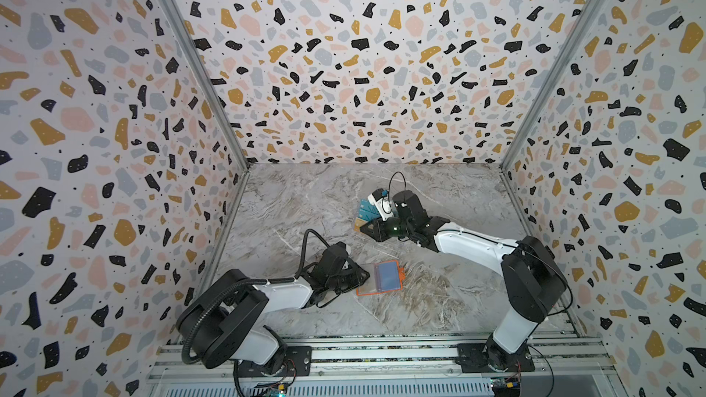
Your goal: Put the credit cards into the card holder
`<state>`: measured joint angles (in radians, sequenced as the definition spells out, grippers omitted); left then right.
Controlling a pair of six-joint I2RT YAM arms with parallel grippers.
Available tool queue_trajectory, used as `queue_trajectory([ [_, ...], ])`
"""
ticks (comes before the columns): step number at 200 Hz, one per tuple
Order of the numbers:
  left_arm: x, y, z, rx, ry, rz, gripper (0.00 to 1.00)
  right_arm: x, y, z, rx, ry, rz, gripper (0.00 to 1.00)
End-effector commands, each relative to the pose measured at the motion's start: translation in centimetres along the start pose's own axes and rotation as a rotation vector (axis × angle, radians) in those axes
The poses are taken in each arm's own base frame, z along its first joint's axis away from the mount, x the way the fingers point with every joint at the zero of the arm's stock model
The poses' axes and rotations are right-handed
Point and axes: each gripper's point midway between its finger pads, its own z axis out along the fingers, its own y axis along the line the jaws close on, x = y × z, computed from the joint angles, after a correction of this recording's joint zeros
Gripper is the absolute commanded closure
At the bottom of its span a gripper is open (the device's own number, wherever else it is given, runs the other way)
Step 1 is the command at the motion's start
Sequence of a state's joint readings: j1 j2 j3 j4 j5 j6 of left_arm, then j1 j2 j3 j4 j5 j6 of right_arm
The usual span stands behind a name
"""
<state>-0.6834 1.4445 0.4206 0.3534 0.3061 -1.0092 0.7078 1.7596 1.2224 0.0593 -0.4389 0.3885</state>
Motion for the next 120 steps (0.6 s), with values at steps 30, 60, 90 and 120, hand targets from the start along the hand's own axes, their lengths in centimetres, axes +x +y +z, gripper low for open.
queue_trajectory([
  [30, 0.7, 2.0, 0.7, -0.083, 0.062, 0.033, 0.7, -0.9, -4.5, 2.5, 0.153, 0.121, -0.125, 0.74],
  [60, 0.7, 2.2, 0.4, -0.101, 0.076, 0.047, 0.7, -1.3, -6.2, 3.5, 0.219, 0.154, -0.161, 0.73],
  [90, 0.8, 2.0, 0.2, -0.092, 0.082, 0.052, 0.7, -1.4, -7.1, 3.7, 0.254, 0.167, -0.183, 0.72],
  [120, 0.8, 1.8, 0.2, -0.085, 0.083, 0.052, 0.69, -1.0, -7.6, 3.8, 0.274, 0.183, -0.198, 0.66],
])
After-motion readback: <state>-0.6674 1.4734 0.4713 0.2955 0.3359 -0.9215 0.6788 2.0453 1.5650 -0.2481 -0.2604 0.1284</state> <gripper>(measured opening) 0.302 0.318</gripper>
